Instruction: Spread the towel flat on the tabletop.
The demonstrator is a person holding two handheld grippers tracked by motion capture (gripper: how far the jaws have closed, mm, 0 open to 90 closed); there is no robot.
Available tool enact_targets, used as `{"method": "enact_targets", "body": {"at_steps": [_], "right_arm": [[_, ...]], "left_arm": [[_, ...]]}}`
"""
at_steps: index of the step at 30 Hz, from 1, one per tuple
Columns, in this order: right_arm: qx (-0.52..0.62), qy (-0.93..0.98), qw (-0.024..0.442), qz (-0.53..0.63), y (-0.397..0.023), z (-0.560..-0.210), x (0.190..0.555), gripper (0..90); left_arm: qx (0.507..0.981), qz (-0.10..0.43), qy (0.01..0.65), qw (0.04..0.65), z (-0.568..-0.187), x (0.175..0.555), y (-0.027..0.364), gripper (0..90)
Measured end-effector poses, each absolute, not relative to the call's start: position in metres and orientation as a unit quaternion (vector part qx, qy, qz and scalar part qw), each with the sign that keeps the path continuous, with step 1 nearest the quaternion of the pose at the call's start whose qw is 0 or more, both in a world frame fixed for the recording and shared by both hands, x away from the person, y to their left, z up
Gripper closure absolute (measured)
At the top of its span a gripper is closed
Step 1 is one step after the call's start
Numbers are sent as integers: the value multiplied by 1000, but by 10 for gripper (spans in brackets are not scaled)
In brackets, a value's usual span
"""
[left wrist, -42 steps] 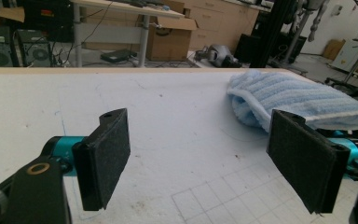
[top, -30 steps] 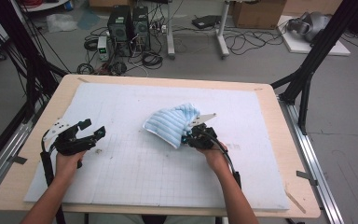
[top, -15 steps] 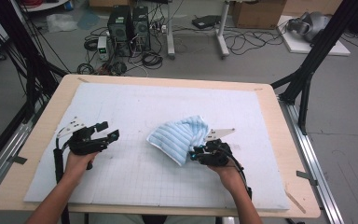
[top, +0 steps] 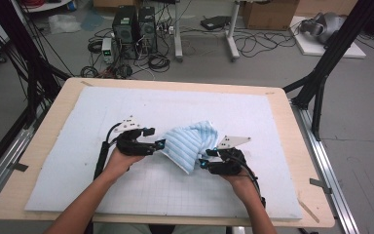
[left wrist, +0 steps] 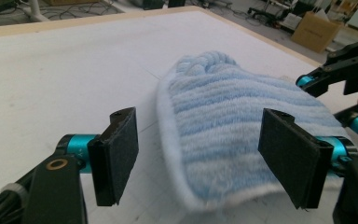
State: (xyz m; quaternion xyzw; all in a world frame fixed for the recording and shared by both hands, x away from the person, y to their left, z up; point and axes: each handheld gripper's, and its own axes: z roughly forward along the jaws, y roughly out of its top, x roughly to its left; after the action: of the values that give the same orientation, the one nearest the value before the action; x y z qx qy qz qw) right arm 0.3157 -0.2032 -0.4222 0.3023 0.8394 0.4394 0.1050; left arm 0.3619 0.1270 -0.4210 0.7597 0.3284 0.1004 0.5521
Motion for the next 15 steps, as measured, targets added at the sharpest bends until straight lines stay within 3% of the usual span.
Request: {"method": "enact_targets", "body": {"at_steps": [3,5,7,8,15], "right_arm": [[296,840,105,443,-205,-422,313,458],[291,843,101,442,-205,-423,312,466],[285,846,100,438,-204,-423,311,503],[275,853,96,434,-201,-424,310,572],[289,863,119,397,-177,-438,317,626]], "left_arm": [[786,87,320,522,-427,369,112,489],[789,93,320,515,-428,371,110,684],[787,94,323,517,-428,371,110,823],[779,100,327,525,-426,374,112,840],[746,112,347,557,-419,381,125,854]]}}
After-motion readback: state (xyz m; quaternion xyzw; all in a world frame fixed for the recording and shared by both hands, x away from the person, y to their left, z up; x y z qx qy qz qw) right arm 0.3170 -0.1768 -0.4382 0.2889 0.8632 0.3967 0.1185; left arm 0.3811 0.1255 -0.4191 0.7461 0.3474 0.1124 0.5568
